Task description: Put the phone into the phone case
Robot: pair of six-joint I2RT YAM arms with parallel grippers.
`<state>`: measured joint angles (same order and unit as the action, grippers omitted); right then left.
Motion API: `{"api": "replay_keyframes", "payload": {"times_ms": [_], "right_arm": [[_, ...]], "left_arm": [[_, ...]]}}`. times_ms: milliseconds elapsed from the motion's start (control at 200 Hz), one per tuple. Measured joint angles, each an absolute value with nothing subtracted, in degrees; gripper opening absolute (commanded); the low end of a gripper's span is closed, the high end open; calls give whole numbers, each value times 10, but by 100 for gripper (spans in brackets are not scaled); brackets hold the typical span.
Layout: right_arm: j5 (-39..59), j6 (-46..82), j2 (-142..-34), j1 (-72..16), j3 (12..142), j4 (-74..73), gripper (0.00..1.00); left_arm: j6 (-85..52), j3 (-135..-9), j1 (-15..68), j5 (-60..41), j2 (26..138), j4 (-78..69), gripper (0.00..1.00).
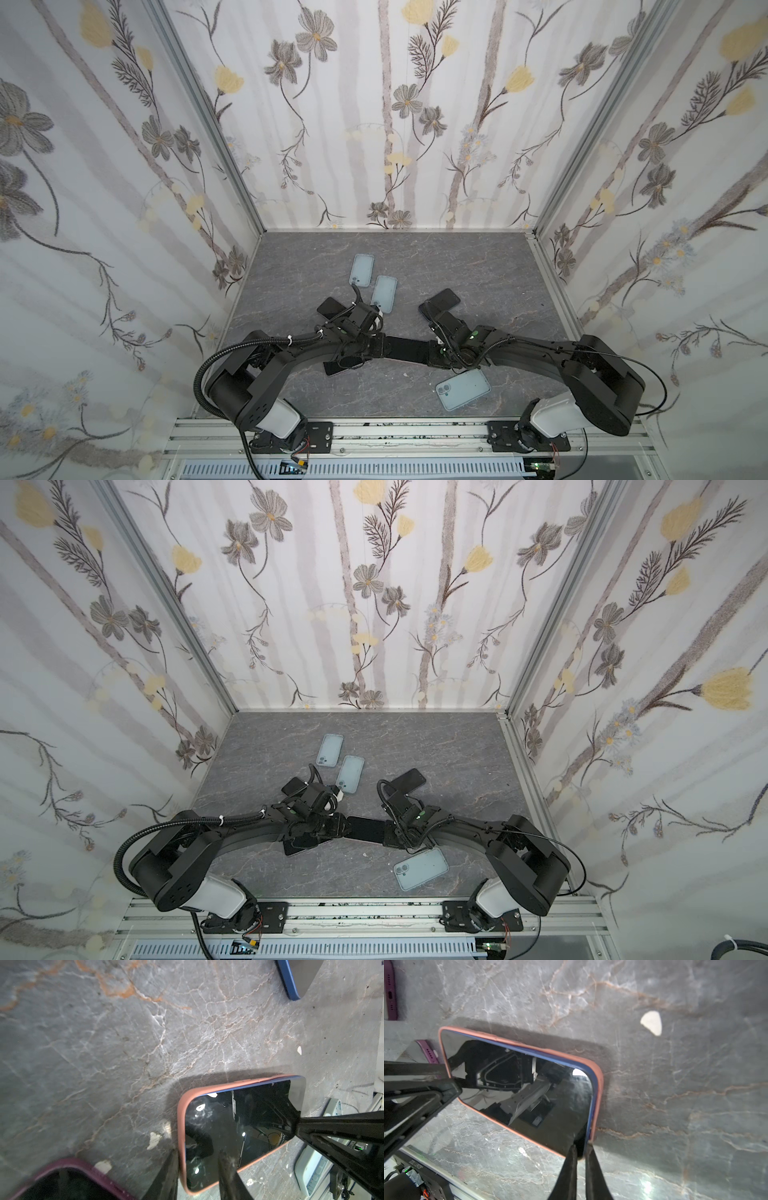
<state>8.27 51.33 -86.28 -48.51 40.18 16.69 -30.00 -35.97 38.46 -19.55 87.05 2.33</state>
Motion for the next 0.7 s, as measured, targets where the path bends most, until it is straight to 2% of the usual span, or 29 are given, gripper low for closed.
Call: {"api": "replay_keyframes", "payload": {"times_ms": [305, 579, 699], "right_arm": [[71, 507, -876, -491, 410, 177, 11], [54, 494, -876, -502, 475, 243, 21], [30, 488, -855, -501, 518, 269, 22]], "left_arm": [[-300, -360, 385, -195, 870, 23, 35], [-299, -375, 385, -186, 855, 60, 35], [-295, -391, 382, -175, 840, 73, 35]]}}
